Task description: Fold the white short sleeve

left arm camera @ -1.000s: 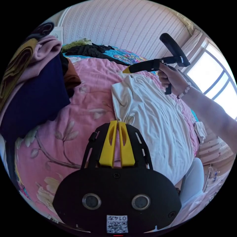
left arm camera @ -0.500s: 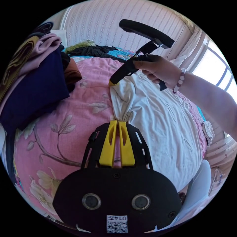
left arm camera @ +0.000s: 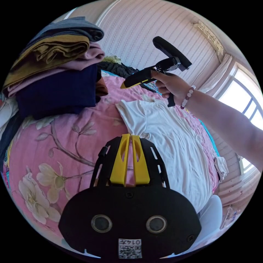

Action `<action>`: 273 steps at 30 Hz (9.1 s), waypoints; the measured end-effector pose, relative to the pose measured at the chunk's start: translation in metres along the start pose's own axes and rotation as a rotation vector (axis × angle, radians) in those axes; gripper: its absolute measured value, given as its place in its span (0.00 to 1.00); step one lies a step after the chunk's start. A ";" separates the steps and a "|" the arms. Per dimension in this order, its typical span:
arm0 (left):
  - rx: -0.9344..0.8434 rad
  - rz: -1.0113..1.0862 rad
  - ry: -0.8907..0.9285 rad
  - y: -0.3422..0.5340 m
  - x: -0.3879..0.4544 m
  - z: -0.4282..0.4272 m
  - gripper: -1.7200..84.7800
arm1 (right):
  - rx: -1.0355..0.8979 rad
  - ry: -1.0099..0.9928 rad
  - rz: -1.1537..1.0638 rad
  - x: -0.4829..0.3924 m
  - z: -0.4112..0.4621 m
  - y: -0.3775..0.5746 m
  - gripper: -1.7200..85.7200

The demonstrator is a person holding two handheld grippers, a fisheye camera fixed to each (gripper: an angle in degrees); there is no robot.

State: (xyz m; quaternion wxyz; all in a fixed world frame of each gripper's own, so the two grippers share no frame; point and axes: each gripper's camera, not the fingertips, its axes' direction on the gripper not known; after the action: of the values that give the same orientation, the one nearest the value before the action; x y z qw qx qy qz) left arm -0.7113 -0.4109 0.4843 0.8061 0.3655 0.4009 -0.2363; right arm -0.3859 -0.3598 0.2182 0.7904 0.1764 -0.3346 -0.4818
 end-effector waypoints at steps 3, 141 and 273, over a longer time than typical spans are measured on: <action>-0.060 -0.014 -0.003 0.001 -0.007 0.008 0.01 | -0.034 -0.029 -0.091 -0.019 0.015 0.000 0.02; -0.169 1.118 0.225 0.012 0.620 0.454 0.05 | 1.013 -0.306 1.130 0.206 -0.433 0.804 0.03; -0.278 0.333 0.226 0.036 0.094 -0.007 0.03 | 0.554 -0.369 0.967 -0.016 -0.442 0.781 0.02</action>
State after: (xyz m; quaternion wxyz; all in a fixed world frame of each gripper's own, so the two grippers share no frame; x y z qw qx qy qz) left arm -0.6369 -0.3916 0.4193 0.8267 0.3362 0.4512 -0.0002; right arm 0.4210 0.0052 0.3667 0.7735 0.1172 -0.6226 0.0161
